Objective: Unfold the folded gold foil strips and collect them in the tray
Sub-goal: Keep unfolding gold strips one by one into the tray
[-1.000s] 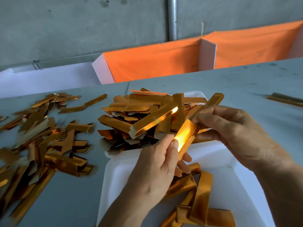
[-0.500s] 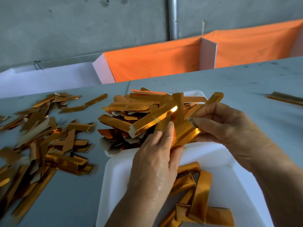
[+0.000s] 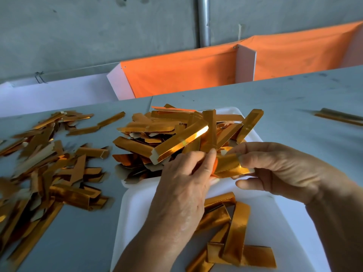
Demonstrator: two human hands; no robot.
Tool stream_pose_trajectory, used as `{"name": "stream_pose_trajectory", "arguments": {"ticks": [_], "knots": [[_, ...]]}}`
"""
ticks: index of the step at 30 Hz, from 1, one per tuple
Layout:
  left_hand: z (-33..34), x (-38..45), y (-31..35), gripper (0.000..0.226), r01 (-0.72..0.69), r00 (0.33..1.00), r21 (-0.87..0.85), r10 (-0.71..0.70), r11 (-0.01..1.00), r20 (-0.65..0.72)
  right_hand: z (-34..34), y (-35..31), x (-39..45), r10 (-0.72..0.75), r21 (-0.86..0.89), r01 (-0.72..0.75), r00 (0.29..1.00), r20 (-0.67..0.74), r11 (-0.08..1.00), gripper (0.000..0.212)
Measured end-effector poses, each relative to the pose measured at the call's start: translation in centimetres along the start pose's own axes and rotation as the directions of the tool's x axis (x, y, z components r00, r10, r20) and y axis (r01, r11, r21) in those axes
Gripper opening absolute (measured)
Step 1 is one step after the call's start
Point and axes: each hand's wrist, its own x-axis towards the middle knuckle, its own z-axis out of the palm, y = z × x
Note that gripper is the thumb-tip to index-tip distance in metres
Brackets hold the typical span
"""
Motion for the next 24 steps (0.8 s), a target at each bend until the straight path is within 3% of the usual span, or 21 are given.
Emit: {"name": "stream_pose_trajectory", "arguments": {"ticks": [5, 8, 10, 12, 14, 18, 24], "knots": [[0.12, -0.32, 0.23, 0.066, -0.001, 0.987, 0.032, -0.004, 0.999, 0.158, -0.33, 0.13, 0.20, 0.048, 0.007, -0.048, 0.999, -0.025, 0.999, 0.034], [0.17, -0.23, 0.32, 0.059, -0.030, 0.987, 0.051, 0.021, 0.998, 0.162, -0.66, 0.10, 0.32, 0.057, -0.167, -0.070, 0.995, -0.079, 0.984, 0.007], [-0.04, -0.20, 0.35, 0.058, -0.034, 0.989, 0.067, 0.024, 0.997, 0.143, -0.82, 0.26, 0.46, 0.046, -0.223, -0.064, 0.995, -0.086, 0.973, 0.010], [-0.38, -0.29, 0.47, 0.053, -0.043, 0.994, 0.068, 0.036, 0.997, 0.102, -0.80, 0.27, 0.41, 0.060, -0.183, -0.069, 0.997, -0.051, 0.981, 0.009], [-0.18, -0.53, 0.39, 0.053, -0.042, 0.998, 0.097, 0.037, 0.994, 0.049, -0.91, 0.28, 0.25, 0.098, -0.128, -0.093, 0.995, 0.034, 0.987, 0.025], [-0.27, -0.65, 0.42, 0.058, -0.058, 0.996, 0.128, 0.049, 0.990, 0.073, -0.97, 0.26, 0.30, 0.152, -0.116, -0.133, 0.973, 0.171, 0.984, 0.041], [-0.52, -0.74, 0.09, 0.062, -0.075, 0.994, 0.138, 0.062, 0.988, 0.092, -0.71, 0.47, 0.54, 0.149, -0.154, -0.119, 0.969, 0.199, 0.981, 0.032]]}}
